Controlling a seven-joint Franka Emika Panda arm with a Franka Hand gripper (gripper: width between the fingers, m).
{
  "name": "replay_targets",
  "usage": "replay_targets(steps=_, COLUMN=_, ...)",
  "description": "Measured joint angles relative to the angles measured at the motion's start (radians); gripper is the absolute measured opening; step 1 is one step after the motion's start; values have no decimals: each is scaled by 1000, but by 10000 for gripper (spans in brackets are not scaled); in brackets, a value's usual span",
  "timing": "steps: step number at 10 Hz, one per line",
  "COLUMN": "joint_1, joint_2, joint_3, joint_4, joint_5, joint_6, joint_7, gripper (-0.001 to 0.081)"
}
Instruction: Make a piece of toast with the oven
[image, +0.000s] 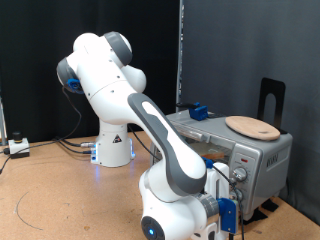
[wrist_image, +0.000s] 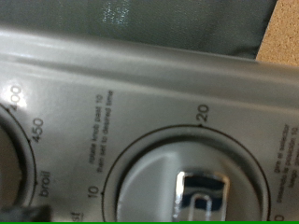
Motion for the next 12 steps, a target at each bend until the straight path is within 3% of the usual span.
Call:
replay_targets(steps=1, joint_1=0, joint_2=1, joint_3=0, joint_4=-1, joint_5=0, joint_6=0, joint_7=0, gripper=575)
replay_targets(steps=2, joint_1=1, joint_2=1, joint_3=0, joint_4=-1, joint_5=0, joint_6=-1, joint_7=0, gripper=386)
replay_targets(steps=3, joint_1=1, joint_2=2, joint_3=0, joint_4=-1, joint_5=0, joint_6=-2, joint_7=0, gripper=386)
replay_targets(steps=4, joint_1=1, joint_2=2, joint_3=0, joint_4=-1, joint_5=0, joint_6=-4, joint_7=0, gripper=177)
replay_targets(steps=5, joint_1=0, joint_2=4, joint_3=-3, joint_4=0, joint_5=-1, joint_6=-1, joint_7=0, gripper=177)
replay_targets(steps=6, joint_1=0, joint_2=4, joint_3=-3, joint_4=0, joint_5=-1, joint_6=-2, joint_7=0, gripper=100)
replay_targets(steps=7, joint_1=-1, joint_2=3, joint_3=-1, joint_4=-3, joint_5=-3, joint_6=6, joint_7=-31, gripper=100)
replay_targets(steps=10, joint_1=-44, joint_2=-67, joint_3=40, joint_4=-113, joint_5=21, joint_6=157, joint_7=-335, gripper=100)
replay_targets(steps=12, joint_1=-70, joint_2=-97, joint_3=63, joint_4=-170, joint_5=55, joint_6=231, joint_7=-460, gripper=100)
